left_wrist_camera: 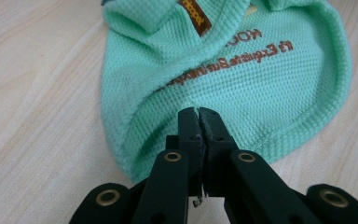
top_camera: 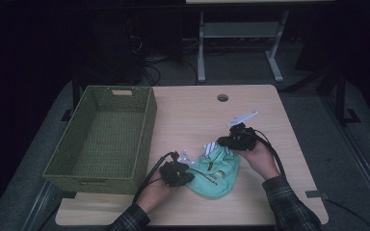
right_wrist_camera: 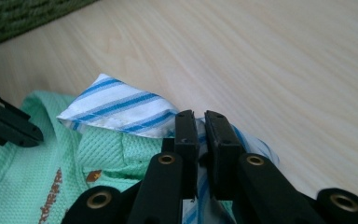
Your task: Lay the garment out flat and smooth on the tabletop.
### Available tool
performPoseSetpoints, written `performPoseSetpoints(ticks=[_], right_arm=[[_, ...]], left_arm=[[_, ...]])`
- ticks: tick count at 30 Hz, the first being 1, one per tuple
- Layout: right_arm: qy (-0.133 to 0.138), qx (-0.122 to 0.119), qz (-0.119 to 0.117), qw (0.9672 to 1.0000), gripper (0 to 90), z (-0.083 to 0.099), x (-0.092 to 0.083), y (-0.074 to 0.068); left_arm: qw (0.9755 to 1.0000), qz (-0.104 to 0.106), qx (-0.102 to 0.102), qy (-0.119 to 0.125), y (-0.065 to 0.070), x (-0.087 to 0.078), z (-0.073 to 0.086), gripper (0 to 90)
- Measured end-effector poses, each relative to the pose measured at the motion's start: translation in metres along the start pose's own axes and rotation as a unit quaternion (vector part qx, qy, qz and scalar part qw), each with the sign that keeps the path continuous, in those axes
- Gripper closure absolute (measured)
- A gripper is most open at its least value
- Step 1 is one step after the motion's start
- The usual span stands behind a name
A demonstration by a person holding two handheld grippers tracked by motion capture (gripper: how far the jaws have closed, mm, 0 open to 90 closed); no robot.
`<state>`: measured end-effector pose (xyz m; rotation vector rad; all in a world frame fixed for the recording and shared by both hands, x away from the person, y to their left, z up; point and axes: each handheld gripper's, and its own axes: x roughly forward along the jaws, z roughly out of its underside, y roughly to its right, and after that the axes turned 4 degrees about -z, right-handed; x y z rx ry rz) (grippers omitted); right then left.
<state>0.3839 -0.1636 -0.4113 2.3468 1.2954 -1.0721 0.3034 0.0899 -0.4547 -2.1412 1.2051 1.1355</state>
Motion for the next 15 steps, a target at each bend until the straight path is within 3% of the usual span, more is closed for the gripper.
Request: performPoseSetpoints(ticks=[7,15], right_arm=[[0.021,0.008,0.021,0.9995,84.0,-0.01,-0.017,0.005],[0.031,0.029,0.057,0.9975,84.1,-0.012,-0.028,0.027]], left_arm=[[1.0,0.001,-0.002,0.002,0.0,0.0,0.0,87.8],[1.0,0.002,-0.003,0.001,0.0,0.0,0.0,87.8]])
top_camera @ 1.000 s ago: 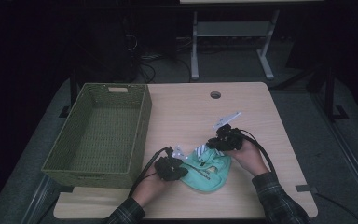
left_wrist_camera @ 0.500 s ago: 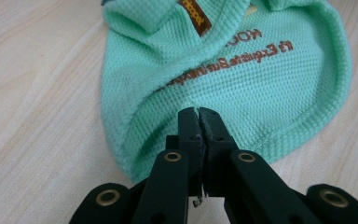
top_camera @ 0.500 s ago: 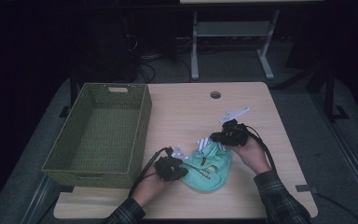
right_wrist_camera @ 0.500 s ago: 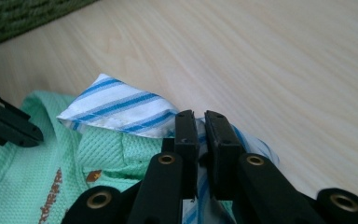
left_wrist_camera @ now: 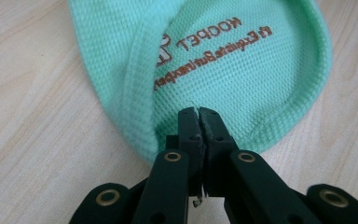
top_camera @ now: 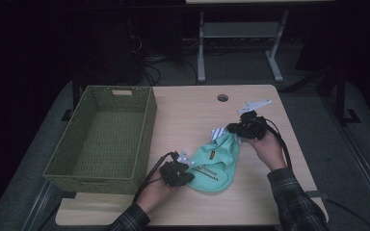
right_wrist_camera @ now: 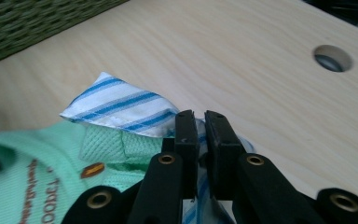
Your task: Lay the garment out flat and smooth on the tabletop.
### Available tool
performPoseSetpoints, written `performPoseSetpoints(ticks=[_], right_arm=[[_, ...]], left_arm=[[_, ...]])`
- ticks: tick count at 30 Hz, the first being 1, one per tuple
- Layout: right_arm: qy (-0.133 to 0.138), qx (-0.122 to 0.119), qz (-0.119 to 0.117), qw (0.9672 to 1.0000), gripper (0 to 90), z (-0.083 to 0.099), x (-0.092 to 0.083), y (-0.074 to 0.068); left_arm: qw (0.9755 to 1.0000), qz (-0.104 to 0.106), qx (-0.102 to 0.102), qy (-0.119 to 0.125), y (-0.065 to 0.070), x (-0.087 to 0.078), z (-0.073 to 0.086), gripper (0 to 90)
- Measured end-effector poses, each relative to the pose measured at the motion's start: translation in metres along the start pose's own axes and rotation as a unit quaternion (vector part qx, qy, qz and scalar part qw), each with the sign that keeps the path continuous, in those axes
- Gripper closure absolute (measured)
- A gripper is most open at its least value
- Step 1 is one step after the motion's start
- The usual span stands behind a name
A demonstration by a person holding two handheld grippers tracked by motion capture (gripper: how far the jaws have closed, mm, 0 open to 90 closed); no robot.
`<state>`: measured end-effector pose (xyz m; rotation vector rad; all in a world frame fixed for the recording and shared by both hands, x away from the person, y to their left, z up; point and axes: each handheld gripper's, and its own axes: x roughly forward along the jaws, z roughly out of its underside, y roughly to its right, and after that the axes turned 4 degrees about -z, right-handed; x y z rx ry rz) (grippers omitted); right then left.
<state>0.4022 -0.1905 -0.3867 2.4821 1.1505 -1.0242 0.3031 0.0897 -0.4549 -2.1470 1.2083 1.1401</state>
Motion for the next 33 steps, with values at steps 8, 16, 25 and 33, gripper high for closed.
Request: performPoseSetpoints(ticks=[8,16,25,33], right_arm=[[0.002,0.035,0.023,0.9991,84.2,0.01,0.003,0.024],[-0.014,0.051,0.044,0.9976,84.2,0.018,0.016,0.041],[-0.029,0.07,0.06,0.9953,84.2,0.034,0.032,0.06],[-0.037,0.08,0.061,0.9942,83.4,0.041,0.043,0.061]], left_arm=[[1.0,0.002,-0.003,0.0,0.0,0.0,0.0,87.8],[1.0,0.001,-0.001,-0.001,0.0,0.0,0.0,87.8],[1.0,0.002,-0.005,0.002,0.0,0.0,0.0,87.9],[1.0,0.003,-0.005,0.002,0.0,0.0,0.0,87.8]])
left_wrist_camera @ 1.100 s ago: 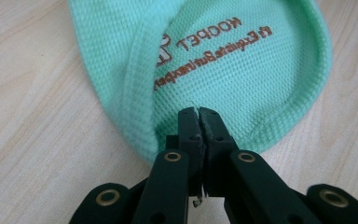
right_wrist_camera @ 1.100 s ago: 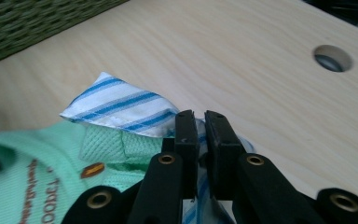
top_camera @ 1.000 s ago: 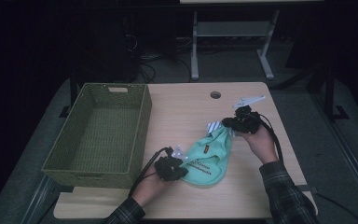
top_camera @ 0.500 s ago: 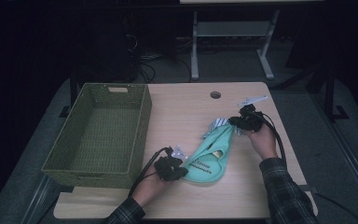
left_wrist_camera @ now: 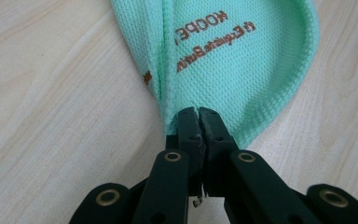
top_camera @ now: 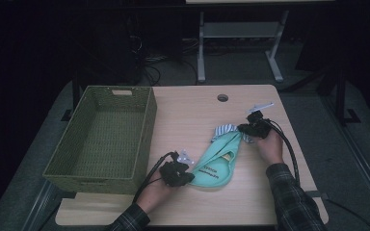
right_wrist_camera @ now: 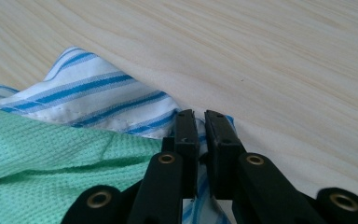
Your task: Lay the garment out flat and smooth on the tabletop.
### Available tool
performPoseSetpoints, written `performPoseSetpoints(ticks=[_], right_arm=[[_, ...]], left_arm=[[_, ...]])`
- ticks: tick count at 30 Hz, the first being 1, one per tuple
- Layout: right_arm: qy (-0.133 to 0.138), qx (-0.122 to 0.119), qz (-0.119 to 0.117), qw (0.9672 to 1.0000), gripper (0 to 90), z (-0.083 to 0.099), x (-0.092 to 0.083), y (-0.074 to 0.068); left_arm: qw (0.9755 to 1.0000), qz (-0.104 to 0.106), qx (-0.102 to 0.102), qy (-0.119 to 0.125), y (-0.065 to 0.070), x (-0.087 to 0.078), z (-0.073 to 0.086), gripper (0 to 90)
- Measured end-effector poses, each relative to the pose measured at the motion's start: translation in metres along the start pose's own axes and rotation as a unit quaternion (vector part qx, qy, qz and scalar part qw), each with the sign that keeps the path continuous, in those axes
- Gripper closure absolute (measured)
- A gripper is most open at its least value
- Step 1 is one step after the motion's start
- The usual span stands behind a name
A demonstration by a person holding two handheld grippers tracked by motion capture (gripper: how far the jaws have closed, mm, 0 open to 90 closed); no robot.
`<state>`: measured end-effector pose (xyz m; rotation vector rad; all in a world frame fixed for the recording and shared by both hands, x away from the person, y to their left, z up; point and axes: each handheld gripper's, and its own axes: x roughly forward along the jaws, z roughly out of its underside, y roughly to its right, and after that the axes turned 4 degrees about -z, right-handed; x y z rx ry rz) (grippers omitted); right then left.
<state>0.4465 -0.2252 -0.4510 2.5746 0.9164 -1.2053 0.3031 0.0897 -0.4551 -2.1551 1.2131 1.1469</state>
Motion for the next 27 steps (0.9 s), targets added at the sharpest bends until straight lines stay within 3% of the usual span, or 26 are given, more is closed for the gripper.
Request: performPoseSetpoints(ticks=[7,15,17,18,21,23,24,27], right_arm=[[0.021,0.005,-0.025,0.9994,68.0,-0.002,-0.006,-0.001],[0.043,-0.006,-0.03,0.9986,62.5,-0.006,-0.027,-0.012],[0.05,-0.007,-0.031,0.9983,63.7,-0.003,-0.032,-0.015],[0.051,-0.008,-0.034,0.9981,65.2,-0.002,-0.034,-0.016],[0.049,-0.01,-0.043,0.9978,69.9,0.005,-0.039,-0.02],[0.054,-0.017,-0.048,0.9973,75.8,0.01,-0.043,-0.024],[0.049,-0.017,-0.052,0.9973,79.4,0.012,-0.044,-0.025],[0.051,-0.031,-0.052,0.9968,89.7,0.019,-0.046,-0.03]], left_arm=[[1.0,0.001,-0.001,0.0,0.0,0.0,0.0,87.7],[1.0,0.003,-0.002,0.001,0.0,0.0,0.0,87.2],[1.0,0.006,0.001,-0.001,-0.001,0.0,0.0,85.4],[0.9999,0.009,-0.009,0.005,0.0,0.0,0.0,84.1],[0.9998,0.018,-0.005,0.0,0.0,0.0,-0.001,79.4],[0.9994,0.035,-0.004,0.002,0.001,0.0,-0.002,78.8],[0.9991,0.037,-0.014,0.015,0.003,-0.001,-0.004,78.8],[0.9987,0.037,-0.008,0.035,0.004,-0.009,-0.01,79.7]])
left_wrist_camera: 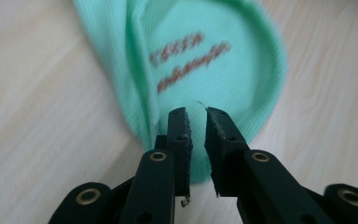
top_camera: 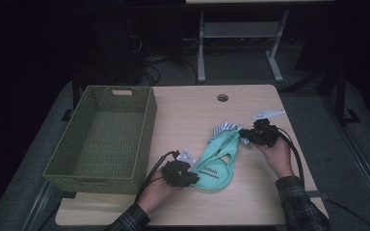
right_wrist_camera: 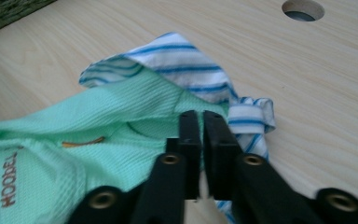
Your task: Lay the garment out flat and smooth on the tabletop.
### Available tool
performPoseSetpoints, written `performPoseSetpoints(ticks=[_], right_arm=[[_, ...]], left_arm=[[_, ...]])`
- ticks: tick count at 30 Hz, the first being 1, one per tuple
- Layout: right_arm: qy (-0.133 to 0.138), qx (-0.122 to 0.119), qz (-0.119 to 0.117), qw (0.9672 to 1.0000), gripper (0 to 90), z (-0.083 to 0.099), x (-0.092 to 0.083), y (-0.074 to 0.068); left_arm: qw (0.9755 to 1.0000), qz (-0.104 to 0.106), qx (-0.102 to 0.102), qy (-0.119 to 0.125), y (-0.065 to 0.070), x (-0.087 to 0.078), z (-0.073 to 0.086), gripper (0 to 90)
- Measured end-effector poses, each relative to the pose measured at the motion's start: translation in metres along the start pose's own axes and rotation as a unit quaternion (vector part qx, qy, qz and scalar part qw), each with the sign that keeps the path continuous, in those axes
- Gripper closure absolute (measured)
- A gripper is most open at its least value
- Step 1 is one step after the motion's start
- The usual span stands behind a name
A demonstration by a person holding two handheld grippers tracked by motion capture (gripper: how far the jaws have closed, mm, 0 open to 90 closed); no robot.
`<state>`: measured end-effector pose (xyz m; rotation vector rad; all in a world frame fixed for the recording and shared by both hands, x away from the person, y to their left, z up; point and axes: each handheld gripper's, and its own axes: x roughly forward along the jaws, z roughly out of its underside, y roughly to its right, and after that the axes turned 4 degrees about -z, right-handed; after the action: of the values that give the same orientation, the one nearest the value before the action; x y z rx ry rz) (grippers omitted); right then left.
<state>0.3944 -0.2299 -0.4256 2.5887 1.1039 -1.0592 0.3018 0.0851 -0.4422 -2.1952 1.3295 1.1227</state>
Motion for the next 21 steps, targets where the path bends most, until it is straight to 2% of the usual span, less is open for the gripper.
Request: performPoseSetpoints(ticks=[3,4,7,8,12,16,17,19,21], right_arm=[[-0.009,0.005,-0.015,0.9998,90.0,0.006,-0.003,-0.004],[-0.007,-0.001,-0.017,0.9998,90.0,0.009,-0.004,-0.005],[-0.011,-0.004,-0.024,0.9997,90.0,0.018,-0.006,-0.011],[-0.009,-0.012,-0.024,0.9996,89.9,0.021,-0.007,-0.012],[-0.02,-0.016,-0.03,0.9992,90.0,0.029,-0.01,-0.019],[-0.025,-0.016,-0.042,0.9987,90.0,0.037,-0.01,-0.025],[-0.032,-0.018,-0.042,0.9985,90.0,0.038,-0.01,-0.026],[-0.028,-0.019,-0.047,0.9983,90.0,0.04,-0.01,-0.028],[-0.031,-0.013,-0.054,0.998,90.0,0.043,-0.01,-0.031]], left_arm=[[0.9998,-0.007,-0.002,0.021,0.0,-0.006,-0.008,83.0],[0.9996,-0.012,-0.001,0.026,-0.001,-0.007,-0.011,85.4],[0.9993,-0.02,0.015,0.027,-0.002,-0.008,-0.022,89.3],[0.9992,-0.024,0.018,0.026,-0.003,-0.007,-0.026,89.5],[0.9986,-0.036,0.023,0.031,-0.007,-0.001,-0.038,89.5],[0.9977,-0.05,0.036,0.027,-0.011,0.009,-0.049,89.4],[0.9976,-0.052,0.039,0.026,-0.012,0.012,-0.052,88.5],[0.9971,-0.058,0.044,0.024,-0.014,0.018,-0.058,85.1],[0.9969,-0.06,0.042,0.029,-0.017,0.023,-0.062,84.3]])
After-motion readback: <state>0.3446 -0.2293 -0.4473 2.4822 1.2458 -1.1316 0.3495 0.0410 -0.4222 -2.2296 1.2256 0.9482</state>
